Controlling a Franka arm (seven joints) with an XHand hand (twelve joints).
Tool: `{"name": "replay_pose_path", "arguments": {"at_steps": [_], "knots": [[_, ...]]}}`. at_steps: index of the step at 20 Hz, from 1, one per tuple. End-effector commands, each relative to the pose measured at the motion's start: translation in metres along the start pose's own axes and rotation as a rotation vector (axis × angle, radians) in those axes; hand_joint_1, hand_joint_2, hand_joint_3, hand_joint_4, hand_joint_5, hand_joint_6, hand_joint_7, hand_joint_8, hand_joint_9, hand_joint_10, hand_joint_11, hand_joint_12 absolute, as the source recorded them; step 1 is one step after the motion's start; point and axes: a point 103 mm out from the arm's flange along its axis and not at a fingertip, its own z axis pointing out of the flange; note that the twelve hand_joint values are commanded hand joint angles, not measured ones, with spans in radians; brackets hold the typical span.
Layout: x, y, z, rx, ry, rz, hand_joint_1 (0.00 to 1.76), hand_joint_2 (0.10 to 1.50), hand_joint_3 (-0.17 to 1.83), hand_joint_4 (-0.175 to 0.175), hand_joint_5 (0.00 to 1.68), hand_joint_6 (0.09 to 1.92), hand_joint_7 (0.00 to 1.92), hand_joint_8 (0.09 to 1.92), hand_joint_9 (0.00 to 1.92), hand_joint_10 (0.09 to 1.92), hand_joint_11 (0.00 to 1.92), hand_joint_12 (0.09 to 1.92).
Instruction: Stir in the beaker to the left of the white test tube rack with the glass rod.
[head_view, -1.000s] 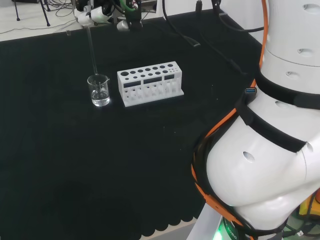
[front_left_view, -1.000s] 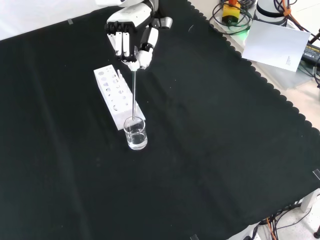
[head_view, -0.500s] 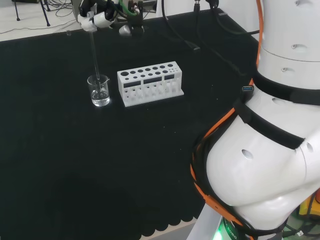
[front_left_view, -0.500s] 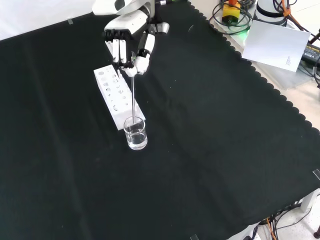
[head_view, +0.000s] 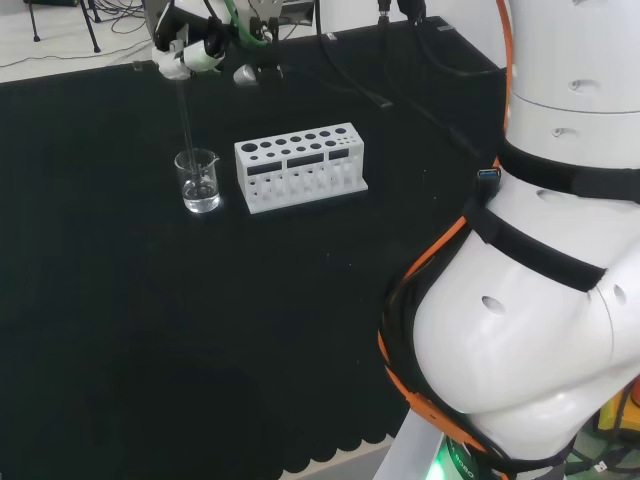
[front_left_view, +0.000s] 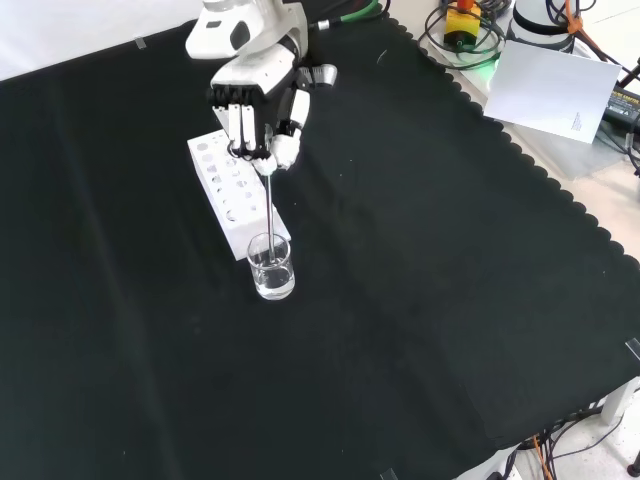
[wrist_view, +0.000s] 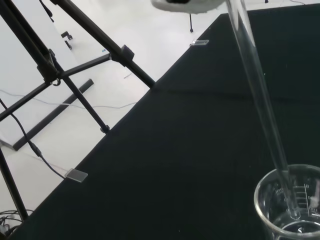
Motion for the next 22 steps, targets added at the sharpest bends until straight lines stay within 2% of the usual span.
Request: {"name": "replay_pose_path", "arguments": {"at_steps": [1,12,22], "knots": [[-0.010,0.002,0.017,0.018,-0.002,-0.011,1.28,1.10,0.01,-0.175,1.14,0.45,0.94,1.39,1.58,1.08,1.63,0.89],[-0.024,-0.005,0.039,0.057,0.005,0.010,1.28,1.10,0.01,-0.175,1.14,0.44,0.94,1.39,1.58,1.08,1.63,0.89],[-0.028,0.018,0.040,0.070,0.012,-0.005,1.28,1.10,0.01,-0.175,1.14,0.44,0.94,1.39,1.58,1.08,1.63,0.89]]}}
